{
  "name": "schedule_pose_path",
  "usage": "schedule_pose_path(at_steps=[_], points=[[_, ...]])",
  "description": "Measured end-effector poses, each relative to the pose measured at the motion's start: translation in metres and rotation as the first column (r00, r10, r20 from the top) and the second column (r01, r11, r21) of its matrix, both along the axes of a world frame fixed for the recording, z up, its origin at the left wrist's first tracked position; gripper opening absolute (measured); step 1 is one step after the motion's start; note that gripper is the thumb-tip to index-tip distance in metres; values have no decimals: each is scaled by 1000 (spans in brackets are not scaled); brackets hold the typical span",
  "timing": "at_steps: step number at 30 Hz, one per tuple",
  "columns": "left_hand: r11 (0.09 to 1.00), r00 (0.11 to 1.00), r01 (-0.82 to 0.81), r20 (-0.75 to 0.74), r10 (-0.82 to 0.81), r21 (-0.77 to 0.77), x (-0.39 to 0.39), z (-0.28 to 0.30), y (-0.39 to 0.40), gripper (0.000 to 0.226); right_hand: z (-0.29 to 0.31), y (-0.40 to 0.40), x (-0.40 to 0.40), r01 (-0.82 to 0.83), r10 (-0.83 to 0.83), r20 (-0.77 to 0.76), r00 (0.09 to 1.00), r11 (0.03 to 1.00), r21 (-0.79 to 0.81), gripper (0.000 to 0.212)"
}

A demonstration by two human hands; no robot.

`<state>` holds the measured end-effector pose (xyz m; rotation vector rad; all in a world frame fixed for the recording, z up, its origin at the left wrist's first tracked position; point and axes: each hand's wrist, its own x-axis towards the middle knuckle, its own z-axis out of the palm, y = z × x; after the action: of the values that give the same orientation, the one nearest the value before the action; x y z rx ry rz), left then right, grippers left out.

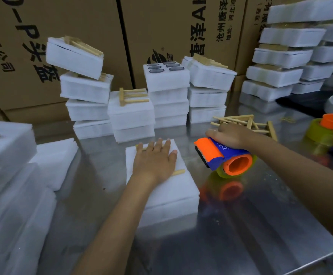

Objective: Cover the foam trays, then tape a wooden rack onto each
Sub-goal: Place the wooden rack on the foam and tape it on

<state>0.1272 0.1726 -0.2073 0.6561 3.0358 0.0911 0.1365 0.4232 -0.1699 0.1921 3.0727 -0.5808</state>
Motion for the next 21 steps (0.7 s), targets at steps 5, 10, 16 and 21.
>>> schedule_pose_path(at_steps=[5,10,16,21], points=[[1000,1000,20,12,-20,1,0,1,-2,60,2,3,-2,-26,26,29,999,1000,5,55],[1000,1000,17,-6,-17,-6,1,2,-5,59,-1,41,5,29,-29,10,1000,998,52,46],[999,999,34,-7,-34,-22,4,4,-4,59,7,73,10,110,-117,40,992,983,150,55],[998,999,40,14,-40,-46,2,5,-5,58,-28,58,-11,108,-135,132,982,976,189,39]])
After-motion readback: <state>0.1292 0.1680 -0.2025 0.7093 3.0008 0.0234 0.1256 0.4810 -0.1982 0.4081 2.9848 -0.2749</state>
